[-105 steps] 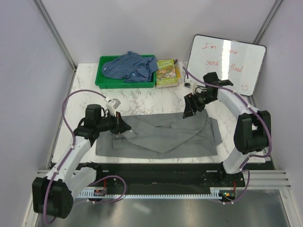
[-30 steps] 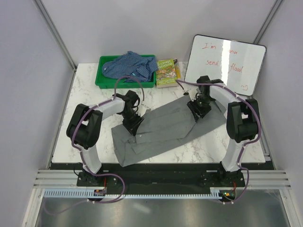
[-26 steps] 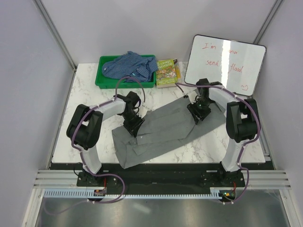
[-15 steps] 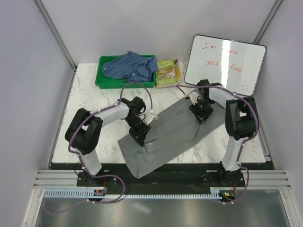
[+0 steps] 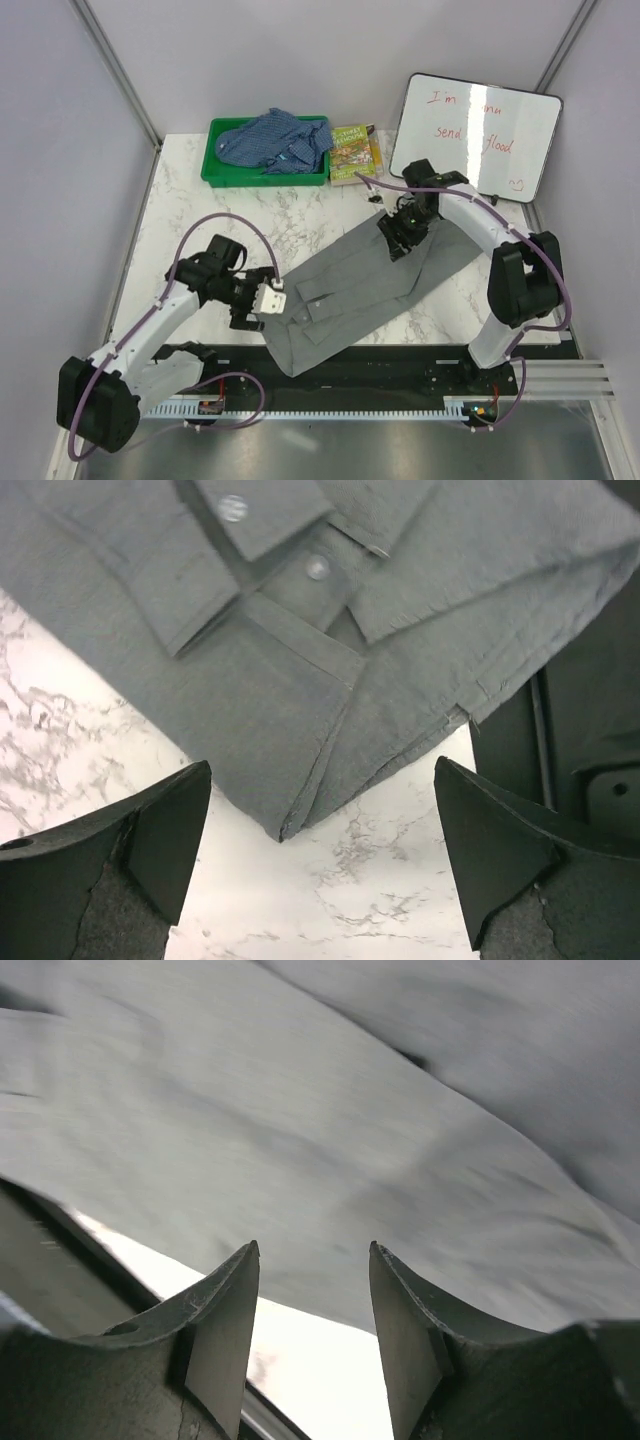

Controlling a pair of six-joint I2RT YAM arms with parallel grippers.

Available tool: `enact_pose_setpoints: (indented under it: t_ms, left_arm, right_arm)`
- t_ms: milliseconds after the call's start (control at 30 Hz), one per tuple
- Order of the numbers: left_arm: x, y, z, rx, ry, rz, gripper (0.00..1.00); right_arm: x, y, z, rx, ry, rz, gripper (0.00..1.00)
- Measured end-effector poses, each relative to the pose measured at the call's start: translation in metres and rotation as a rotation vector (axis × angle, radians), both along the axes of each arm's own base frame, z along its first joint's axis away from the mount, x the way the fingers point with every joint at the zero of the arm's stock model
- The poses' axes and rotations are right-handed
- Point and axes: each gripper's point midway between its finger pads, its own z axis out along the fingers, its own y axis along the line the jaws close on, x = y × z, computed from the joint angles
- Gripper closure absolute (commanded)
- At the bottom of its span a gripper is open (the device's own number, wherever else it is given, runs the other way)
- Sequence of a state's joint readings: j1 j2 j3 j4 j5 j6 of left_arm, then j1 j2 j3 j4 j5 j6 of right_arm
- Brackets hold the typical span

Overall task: Fold and stack the long sleeve shirts
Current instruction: Fold the shirt

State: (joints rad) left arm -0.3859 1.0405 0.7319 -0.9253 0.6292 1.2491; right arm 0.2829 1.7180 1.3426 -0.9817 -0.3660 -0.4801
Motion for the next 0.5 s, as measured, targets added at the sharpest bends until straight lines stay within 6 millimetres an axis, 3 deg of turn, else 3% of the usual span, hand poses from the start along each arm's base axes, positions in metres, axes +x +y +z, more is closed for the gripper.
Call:
enact_pose_setpoints:
  t_ms: [133, 333, 500]
  left_arm:
    - [-0.011, 0.006, -0.026, -0.002, -0.184, -0.194, 0.01]
    - [-0.020, 0.007, -0.061, -0.009, -0.404, -0.396, 0.01]
    - [-0.012, -0.006, -0.055, -0.075, -0.621, -0.491, 0.01]
  right_arm:
    - [-0.023, 0.048, 0.000, 0.089, 0.069, 0.069, 0.47]
    - [-0.050, 0.100, -0.024, 0.160, 0.211, 0.124, 0.48]
    - [-0.063, 0.133, -0.031, 0.217, 0.280, 0.162, 0.50]
